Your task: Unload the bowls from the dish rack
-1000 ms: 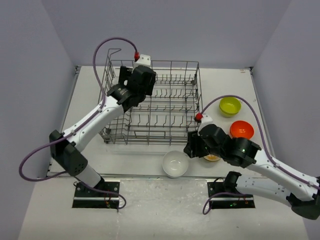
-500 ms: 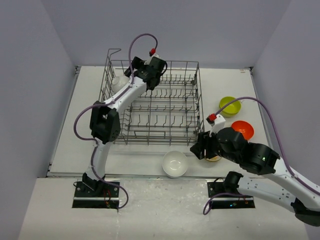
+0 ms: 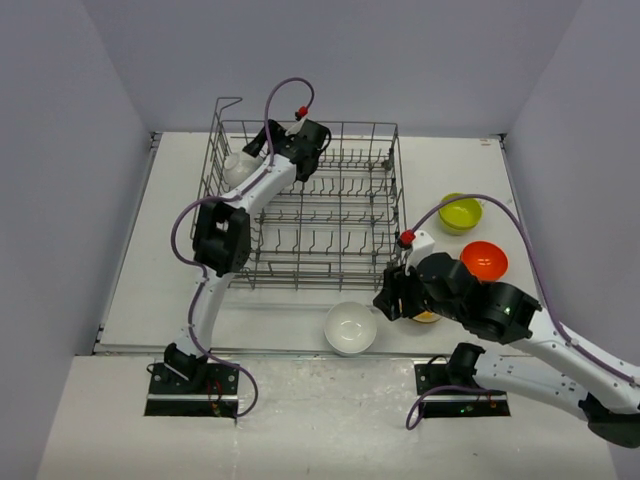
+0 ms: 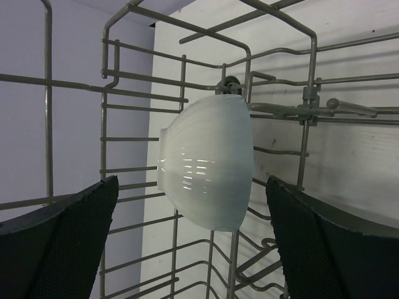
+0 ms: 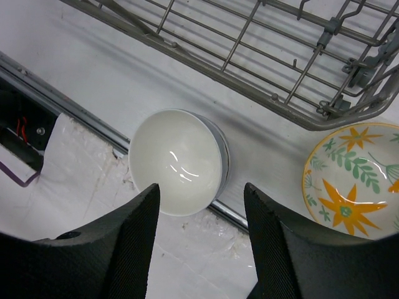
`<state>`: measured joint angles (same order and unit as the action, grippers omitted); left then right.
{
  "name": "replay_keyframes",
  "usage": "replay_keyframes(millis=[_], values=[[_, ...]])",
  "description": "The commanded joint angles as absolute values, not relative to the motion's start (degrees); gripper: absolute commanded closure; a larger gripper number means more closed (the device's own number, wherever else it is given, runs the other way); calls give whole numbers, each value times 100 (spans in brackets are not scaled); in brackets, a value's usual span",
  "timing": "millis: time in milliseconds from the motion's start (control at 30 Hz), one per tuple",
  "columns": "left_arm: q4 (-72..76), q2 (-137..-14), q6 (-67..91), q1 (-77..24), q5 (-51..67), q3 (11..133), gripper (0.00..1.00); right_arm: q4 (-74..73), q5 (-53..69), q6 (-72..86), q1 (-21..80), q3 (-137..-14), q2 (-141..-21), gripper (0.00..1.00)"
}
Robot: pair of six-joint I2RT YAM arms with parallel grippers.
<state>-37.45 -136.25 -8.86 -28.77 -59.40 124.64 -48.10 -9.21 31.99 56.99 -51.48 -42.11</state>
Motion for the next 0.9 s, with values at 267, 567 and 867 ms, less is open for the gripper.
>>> replay_keyframes(millis=[267,567,867], values=[[-3366,-13807,-1230,-2698,-6249,12489,0,-4403,-756,2909,5713,-5159,-4500,41],[-3366,-13983,-1195,-2663,-6266,12498,0,-4403,-747,2865,5713,-5221,-4579,41],[-2979,-13817,-1362,-2566,-6688,12217,2,-4403,-721,2865,5722,-5194,-4623,41]])
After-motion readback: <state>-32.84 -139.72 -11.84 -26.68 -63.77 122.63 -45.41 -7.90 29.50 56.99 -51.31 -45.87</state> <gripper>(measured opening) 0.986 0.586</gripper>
